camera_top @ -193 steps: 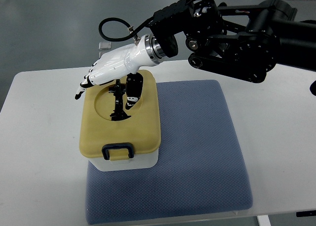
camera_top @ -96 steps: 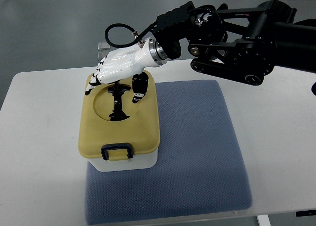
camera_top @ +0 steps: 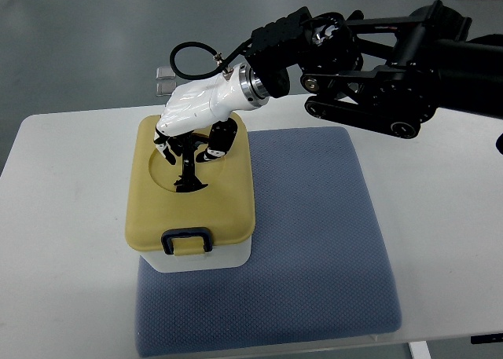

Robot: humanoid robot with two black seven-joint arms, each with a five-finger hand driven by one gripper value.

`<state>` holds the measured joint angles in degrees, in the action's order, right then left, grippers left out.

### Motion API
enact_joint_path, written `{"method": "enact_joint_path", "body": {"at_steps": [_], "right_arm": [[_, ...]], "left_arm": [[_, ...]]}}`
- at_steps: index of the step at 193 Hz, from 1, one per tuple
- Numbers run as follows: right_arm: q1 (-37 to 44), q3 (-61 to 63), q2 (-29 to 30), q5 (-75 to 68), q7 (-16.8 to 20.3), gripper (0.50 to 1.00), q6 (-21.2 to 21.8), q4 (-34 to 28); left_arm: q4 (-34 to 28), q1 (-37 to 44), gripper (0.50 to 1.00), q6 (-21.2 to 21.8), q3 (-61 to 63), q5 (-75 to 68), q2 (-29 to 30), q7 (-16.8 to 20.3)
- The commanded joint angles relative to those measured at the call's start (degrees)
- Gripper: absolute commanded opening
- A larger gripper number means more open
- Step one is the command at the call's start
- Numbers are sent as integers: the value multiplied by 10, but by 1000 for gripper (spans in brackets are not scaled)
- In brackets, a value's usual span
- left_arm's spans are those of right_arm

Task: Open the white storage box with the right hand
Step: 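Close the right hand fingers around the black handle on the lid, then lift the yellow lid off the box with the right hand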

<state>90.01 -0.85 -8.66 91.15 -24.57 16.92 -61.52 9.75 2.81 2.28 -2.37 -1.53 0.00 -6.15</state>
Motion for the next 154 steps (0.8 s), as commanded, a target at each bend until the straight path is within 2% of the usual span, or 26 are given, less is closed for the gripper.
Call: {"method": "enact_joint_path", "body": {"at_steps": [1,4,79,117,154], "right_arm": [[0,2,-1,0,-2,511,0,0],[0,2,-1,0,-4,500,-1,0],[25,14,-12,-2,-66,500,-32,-5],[49,41,-63,-6,-76,500,-31,-8],[58,44,-137,-8,-104,500,-33,-8]], "left_arm": [[0,0,1000,0,0,0,0,0],[0,0,1000,0,0,0,0,0],[0,0,1000,0,0,0,0,0],[0,0,1000,0,0,0,0,0],[0,-1,1000,0,0,0,0,0]]}}
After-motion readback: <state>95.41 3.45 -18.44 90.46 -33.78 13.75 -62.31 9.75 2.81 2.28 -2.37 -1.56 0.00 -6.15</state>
